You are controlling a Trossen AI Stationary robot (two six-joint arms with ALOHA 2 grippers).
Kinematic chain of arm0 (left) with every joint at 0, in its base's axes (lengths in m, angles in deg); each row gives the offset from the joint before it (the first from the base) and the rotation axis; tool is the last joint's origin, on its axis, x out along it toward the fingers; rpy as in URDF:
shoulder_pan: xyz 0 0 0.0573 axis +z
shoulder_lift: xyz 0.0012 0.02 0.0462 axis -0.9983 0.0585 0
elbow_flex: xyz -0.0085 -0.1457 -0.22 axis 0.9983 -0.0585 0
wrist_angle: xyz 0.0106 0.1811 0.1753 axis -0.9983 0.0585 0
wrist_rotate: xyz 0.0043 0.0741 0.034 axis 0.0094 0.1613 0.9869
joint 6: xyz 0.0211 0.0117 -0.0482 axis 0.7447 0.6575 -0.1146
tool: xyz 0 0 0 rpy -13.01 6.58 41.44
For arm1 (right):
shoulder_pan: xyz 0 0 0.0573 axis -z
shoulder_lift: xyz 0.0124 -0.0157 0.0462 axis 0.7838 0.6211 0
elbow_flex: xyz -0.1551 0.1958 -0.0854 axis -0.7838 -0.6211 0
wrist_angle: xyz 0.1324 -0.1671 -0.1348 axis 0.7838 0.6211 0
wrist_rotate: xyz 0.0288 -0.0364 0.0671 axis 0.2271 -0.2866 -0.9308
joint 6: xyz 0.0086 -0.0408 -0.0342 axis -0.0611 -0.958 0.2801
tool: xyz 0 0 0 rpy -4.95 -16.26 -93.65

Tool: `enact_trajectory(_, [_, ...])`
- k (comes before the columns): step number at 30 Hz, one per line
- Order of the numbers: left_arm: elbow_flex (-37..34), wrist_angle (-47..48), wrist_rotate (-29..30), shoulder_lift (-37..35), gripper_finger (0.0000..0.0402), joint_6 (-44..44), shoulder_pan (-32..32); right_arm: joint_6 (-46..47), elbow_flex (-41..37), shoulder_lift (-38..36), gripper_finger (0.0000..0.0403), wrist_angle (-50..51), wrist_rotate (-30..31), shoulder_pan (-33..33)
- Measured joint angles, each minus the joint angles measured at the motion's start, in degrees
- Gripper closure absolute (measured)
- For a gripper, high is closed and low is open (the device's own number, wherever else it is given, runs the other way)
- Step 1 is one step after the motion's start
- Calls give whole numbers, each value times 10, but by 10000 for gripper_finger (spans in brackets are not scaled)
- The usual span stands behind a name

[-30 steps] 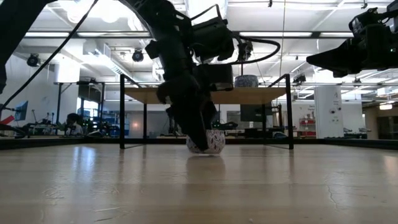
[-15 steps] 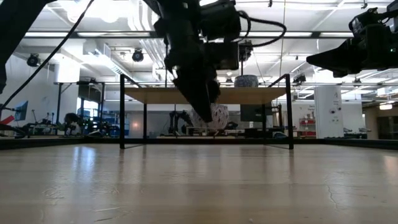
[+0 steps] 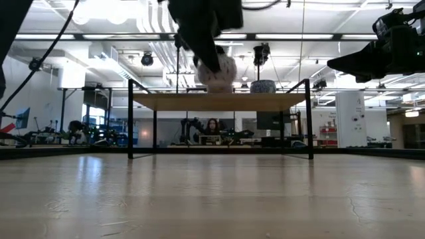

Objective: Pick & Place candle stick holders
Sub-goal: Align the red scented candle with the other scented candle on the shelf

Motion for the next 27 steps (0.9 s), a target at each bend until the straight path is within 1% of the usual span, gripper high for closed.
enact_trajectory(5, [0, 43, 9, -54, 90, -20, 7, 0, 0, 0, 394, 0, 0, 0])
enact_trajectory(8, [0, 63, 24, -86, 90, -49, 17, 0, 0, 0, 394, 0, 0, 0])
enact_trajectory(11, [0, 80, 44, -113, 90, -98, 31, 1, 0, 0, 394, 0, 0, 0])
enact_trajectory(15, [0, 95, 53, -145, 90, -189, 55, 1, 0, 0, 394, 0, 0, 0])
enact_trajectory(18, [1, 101, 58, -159, 90, -242, 72, 0, 0, 0, 394, 0, 0, 0])
enact_trajectory(22, [12, 125, 79, -163, 90, -280, 89, 0, 0, 0, 394, 0, 0, 0])
enact_trajectory(27, [19, 152, 84, -163, 90, -349, 112, 1, 0, 0, 394, 0, 0, 0])
